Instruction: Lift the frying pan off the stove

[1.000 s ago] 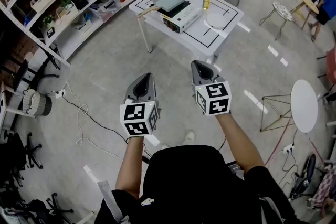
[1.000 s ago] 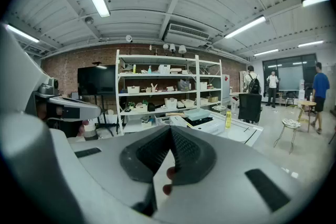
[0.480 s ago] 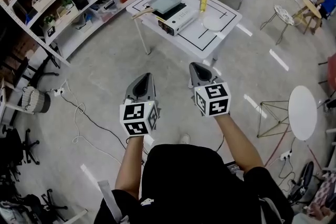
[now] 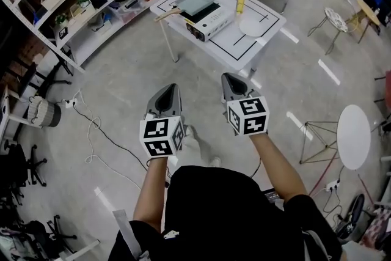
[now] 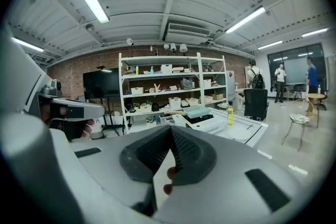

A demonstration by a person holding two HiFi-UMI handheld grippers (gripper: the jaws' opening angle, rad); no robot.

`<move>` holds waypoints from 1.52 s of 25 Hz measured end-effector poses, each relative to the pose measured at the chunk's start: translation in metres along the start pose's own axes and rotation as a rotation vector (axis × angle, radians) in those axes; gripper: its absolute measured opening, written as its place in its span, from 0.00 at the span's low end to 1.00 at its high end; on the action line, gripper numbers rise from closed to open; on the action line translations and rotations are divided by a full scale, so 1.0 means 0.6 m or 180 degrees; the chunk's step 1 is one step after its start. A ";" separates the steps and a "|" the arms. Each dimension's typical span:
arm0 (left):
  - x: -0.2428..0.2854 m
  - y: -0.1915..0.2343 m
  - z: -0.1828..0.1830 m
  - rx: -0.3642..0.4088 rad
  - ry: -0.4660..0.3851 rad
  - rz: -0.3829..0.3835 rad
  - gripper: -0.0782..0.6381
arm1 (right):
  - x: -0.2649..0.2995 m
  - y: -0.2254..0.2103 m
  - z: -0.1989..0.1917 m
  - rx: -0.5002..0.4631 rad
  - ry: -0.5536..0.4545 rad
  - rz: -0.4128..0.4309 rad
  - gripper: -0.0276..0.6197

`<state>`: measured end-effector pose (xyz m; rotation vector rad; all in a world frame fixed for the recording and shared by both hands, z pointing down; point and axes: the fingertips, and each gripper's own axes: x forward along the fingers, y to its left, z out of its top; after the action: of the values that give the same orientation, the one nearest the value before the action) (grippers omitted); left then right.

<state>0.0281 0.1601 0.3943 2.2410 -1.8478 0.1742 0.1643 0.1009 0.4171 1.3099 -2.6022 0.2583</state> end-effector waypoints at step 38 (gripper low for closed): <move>0.366 0.286 0.095 -0.0083 0.0218 0.0049 0.12 | 0.427 -0.101 0.087 0.0259 0.0259 -0.0053 0.05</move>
<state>-0.0997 -0.0938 0.4087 2.1762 -1.8220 0.2252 0.0589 -0.1450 0.4394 1.3177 -2.5366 0.4099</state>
